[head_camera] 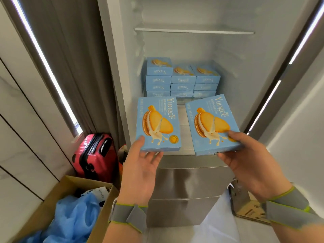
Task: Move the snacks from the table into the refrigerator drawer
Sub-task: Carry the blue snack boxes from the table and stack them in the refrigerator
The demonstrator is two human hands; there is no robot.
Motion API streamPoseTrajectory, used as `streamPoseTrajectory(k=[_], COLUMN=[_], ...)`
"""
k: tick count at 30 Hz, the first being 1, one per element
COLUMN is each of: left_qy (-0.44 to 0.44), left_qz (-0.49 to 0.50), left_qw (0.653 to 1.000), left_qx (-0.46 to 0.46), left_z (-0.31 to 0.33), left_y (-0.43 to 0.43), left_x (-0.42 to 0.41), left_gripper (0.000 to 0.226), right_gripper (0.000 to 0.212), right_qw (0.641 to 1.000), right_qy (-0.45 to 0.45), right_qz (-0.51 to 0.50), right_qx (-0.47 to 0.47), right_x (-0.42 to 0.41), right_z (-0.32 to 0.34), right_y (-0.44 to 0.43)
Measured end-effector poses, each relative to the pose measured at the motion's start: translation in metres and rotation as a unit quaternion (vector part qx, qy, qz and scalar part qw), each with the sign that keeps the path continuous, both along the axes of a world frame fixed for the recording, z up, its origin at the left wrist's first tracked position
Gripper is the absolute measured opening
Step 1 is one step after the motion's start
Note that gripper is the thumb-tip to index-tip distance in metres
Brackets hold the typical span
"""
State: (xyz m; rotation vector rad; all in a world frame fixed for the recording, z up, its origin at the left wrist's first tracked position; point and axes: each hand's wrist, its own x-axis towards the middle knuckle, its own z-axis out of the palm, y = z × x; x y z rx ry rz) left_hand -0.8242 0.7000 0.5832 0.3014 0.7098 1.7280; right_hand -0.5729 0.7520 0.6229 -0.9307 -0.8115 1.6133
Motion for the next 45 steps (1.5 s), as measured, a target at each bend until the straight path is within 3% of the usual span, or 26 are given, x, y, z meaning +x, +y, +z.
streamPoseTrajectory(k=[8,14,19,32,41,45], left_qy=[0.037,0.09,0.118,0.138,0.194,0.179], left_qz=[-0.016,-0.005,0.008,-0.042,-0.042,-0.025], left_qw=[0.999,0.996,0.993,0.989,0.979,0.983], left_qx=[-0.002,0.017,0.031,0.026,0.043,0.016], left_z=[0.0,0.038,0.055,0.074,0.081,0.069], left_y=[0.063,0.143,0.191,0.313,0.34,0.343], left_x=[0.0,0.013,0.025,0.026,0.026,0.031], left_gripper=[0.034,0.044,0.042,0.032,0.018,0.032], right_gripper=[0.027,0.041,0.039,0.044,0.041,0.039], right_qw=[0.999,0.996,0.991,0.981,0.975,0.975], right_qy=[0.033,0.087,0.124,0.128,0.114,0.104], right_qz=[-0.006,-0.021,-0.031,-0.133,-0.175,-0.182], right_qx=[0.002,0.02,0.047,0.057,0.076,0.072], right_x=[-0.002,0.005,-0.003,-0.018,-0.03,-0.033], right_z=[-0.001,0.022,0.028,0.041,0.039,0.039], right_y=[0.057,0.128,0.164,0.243,0.262,0.269])
